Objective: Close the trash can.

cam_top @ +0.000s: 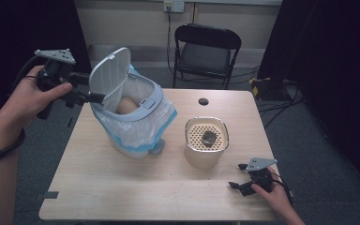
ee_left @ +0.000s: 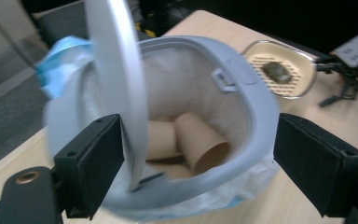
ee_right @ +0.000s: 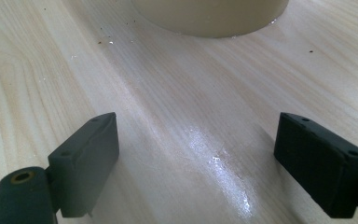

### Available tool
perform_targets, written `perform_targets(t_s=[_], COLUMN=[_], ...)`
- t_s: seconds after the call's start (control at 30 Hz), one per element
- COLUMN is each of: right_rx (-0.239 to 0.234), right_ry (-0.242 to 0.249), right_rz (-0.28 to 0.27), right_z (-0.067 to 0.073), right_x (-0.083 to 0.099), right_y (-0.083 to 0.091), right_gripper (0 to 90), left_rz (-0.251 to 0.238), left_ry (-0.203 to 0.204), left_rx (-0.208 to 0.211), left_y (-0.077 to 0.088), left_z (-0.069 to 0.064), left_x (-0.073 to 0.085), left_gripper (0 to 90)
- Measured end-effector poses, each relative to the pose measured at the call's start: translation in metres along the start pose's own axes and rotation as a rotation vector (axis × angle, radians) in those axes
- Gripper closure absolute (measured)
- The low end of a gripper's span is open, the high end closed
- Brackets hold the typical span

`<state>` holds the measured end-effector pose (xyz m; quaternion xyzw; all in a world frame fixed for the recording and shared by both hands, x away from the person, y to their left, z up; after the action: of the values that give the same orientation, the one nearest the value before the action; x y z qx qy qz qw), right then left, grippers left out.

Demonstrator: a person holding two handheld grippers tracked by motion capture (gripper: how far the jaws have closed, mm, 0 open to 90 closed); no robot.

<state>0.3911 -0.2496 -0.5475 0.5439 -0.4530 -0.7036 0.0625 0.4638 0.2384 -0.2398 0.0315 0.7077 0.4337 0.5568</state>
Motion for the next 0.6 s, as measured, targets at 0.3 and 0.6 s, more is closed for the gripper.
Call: perform_targets(t_s=[0.3, 0.6], right_rx=[0.002, 0.002], right_ry=[-0.003, -0.003], right_rz=[0.0, 0.001], right_z=[0.0, 0.0], right_x=[0.0, 0.0], right_y=[0.0, 0.0], right_gripper=[13.5, 13.5], left_rz=[0.05, 0.089], left_ry=[-0.032, 0.07], left_rx=[0.09, 0.114], left_y=[-0.033, -0.063], left_z=[-0.027, -0.024], left_x=[-0.013, -0.009], left_gripper=[17.8, 52.4])
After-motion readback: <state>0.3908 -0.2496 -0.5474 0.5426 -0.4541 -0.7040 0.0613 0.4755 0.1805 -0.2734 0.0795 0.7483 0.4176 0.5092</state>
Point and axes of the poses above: each handheld gripper's, and its own axes: y roughly backward along the jaws, x roughly out of its underside, z roughly to its left, the point moved 7 cm from there along -y, roughly forward along the jaws, and after that the axes turned 2 degrees about z, right-handed, at the moved point
